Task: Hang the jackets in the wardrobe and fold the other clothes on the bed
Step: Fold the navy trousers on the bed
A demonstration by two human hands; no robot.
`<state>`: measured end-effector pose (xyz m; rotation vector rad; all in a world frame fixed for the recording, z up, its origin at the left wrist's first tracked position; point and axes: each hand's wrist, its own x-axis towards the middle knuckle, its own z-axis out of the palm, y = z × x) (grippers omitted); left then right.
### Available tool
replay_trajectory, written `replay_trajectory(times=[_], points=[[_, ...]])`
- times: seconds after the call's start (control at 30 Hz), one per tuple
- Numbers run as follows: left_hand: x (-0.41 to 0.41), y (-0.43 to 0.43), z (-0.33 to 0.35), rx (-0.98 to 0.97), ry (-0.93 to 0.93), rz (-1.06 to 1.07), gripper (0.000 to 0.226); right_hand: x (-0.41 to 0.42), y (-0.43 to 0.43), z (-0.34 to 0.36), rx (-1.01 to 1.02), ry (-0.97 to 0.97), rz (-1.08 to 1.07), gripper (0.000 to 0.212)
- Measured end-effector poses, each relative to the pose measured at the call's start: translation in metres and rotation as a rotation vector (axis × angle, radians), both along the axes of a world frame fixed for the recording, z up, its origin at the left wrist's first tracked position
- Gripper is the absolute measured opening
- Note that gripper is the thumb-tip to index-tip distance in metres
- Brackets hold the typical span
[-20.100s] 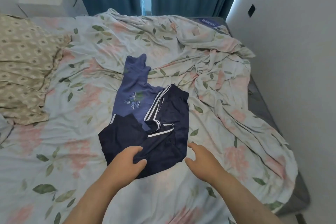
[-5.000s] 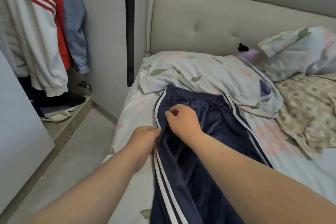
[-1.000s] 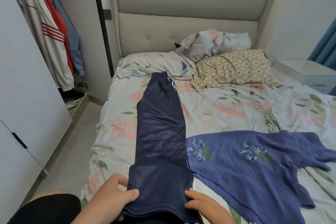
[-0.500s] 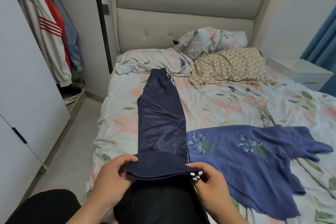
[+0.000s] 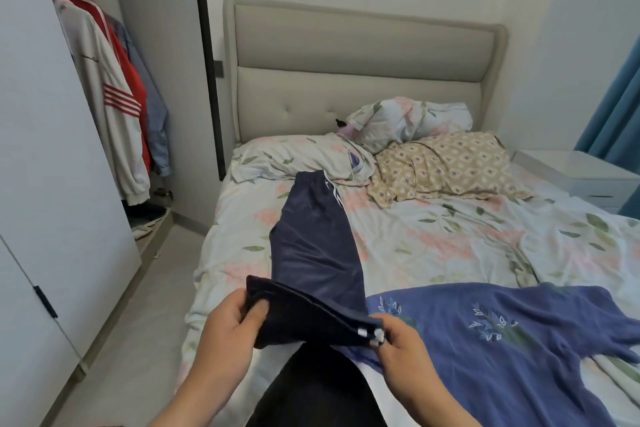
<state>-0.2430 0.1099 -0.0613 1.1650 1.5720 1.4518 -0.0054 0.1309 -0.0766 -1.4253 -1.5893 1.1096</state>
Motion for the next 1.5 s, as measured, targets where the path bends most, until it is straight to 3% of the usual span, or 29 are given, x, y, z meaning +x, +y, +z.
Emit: replay_trajectory(times=[0.07,0.17,0.23,0.33,0.57,0.9,1.13,1.27,1.43,1.5], points=[[-0.002,0.018,0.011,0.035,-0.058,-0.004,0.018,-0.005,0.014,0.012,-0.033,0.128,-0.055,0.020],[-0.004,0.044,0.014,-0.020,-0.135,-0.204,0.013,-0.011,0.039,0.021,-0.031,0.213,-0.115,0.022],[-0.002,0.060,0.004,-0.115,-0.078,-0.269,0.021,-0.014,0.059,0.024,0.010,0.215,-0.139,0.021],[0.000,0.094,-0.012,-0.158,0.045,-0.149,0.017,-0.018,0.093,0.019,0.000,0.238,-0.144,0.025],[-0.003,0.211,-0.036,-0.144,0.142,-0.054,0.032,-0.035,0.220,-0.016,0.042,0.102,-0.202,0.020],[-0.051,0.430,-0.100,-0.099,0.040,-0.076,0.021,-0.087,0.453,-0.085,0.048,-0.088,-0.251,0.031],[-0.072,0.560,-0.139,-0.050,0.139,-0.054,0.021,-0.113,0.583,-0.116,0.184,-0.289,-0.263,0.032],[-0.074,0.619,-0.147,-0.041,0.285,-0.041,0.020,-0.115,0.641,-0.125,0.267,-0.382,-0.336,0.036],[-0.079,0.672,-0.177,-0.126,0.130,-0.028,0.028,-0.105,0.679,-0.164,0.090,-0.436,-0.387,0.052],[-0.080,0.682,-0.198,-0.183,0.189,-0.010,0.028,-0.104,0.691,-0.175,0.017,-0.426,-0.426,0.058]])
